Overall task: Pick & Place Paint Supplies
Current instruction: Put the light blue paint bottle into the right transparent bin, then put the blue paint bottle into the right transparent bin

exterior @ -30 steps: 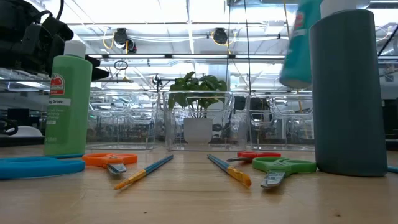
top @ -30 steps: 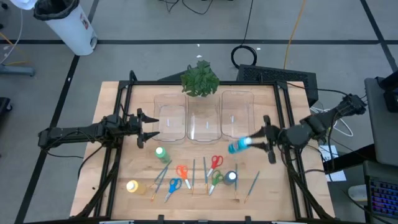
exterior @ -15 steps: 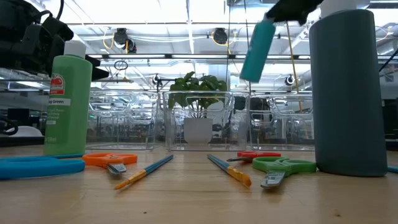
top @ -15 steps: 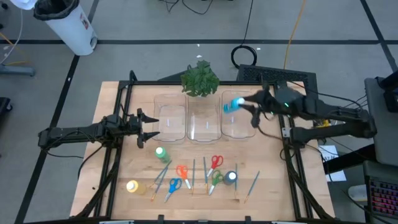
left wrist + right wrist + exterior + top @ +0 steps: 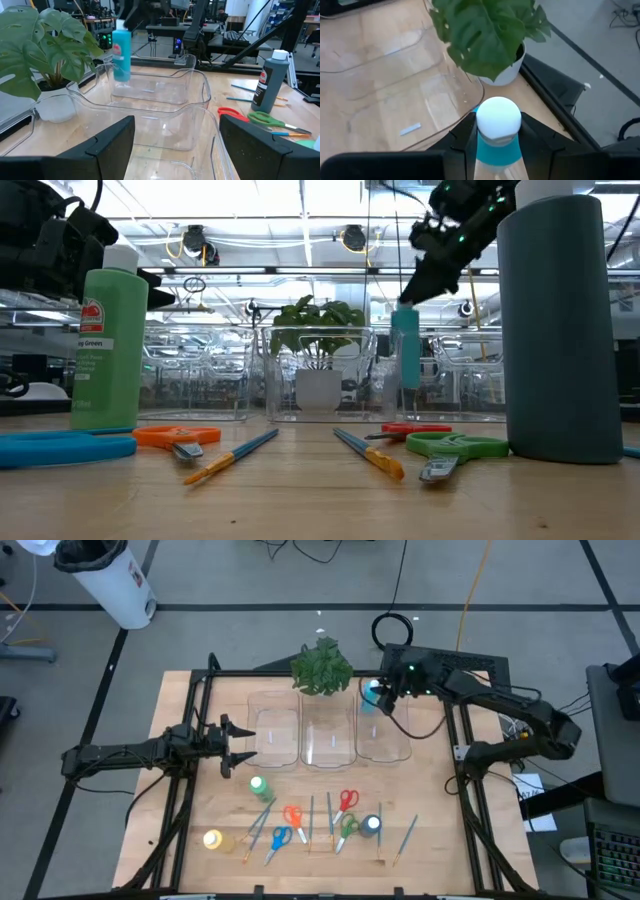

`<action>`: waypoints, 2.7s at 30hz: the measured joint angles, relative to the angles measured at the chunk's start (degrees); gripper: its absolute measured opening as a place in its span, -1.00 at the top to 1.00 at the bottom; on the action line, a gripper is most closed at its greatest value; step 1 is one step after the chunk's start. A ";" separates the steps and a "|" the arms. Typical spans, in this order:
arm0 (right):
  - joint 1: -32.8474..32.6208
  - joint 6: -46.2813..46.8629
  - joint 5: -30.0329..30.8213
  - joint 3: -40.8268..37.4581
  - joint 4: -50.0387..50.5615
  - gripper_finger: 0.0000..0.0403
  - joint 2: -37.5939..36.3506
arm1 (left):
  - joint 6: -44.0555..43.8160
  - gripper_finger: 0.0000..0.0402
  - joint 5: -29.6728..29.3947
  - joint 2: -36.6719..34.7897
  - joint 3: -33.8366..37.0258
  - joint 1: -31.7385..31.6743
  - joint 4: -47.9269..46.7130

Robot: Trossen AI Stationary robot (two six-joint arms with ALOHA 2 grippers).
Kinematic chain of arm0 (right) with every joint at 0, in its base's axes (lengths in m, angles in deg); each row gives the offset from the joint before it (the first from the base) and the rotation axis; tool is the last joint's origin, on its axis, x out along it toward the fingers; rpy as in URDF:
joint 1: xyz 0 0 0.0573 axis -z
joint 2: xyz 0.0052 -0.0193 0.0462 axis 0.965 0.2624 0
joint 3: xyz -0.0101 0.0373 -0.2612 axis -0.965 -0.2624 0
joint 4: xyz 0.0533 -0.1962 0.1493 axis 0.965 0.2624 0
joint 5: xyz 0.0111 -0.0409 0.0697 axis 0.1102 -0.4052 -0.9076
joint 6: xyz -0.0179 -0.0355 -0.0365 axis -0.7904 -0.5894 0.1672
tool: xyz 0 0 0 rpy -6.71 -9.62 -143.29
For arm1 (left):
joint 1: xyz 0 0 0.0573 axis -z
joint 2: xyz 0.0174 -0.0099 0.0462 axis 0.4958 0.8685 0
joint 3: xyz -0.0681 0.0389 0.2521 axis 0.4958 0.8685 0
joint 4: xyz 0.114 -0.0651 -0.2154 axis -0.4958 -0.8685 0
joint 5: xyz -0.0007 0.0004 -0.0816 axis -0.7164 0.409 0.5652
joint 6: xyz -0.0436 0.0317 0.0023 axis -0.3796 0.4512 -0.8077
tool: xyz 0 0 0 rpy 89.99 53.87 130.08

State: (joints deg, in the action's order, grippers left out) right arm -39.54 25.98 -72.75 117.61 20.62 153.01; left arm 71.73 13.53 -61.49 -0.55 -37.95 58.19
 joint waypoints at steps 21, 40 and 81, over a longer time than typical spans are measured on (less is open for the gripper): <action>0.04 -0.18 0.38 0.00 -3.83 0.14 6.95 | 0.00 -0.47 0.00 0.01 0.00 0.00 0.00; -2.54 0.00 0.19 0.00 0.09 -0.18 -6.62 | -0.01 -0.46 0.02 0.02 0.00 0.00 -0.02; -61.99 7.13 0.43 -0.04 -0.10 -0.05 4.01 | 0.00 -0.47 0.00 0.02 0.00 0.00 0.00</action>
State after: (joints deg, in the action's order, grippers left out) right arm -101.53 33.11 -72.32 117.56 20.52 157.02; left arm 71.73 13.53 -61.46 -0.55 -37.95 58.19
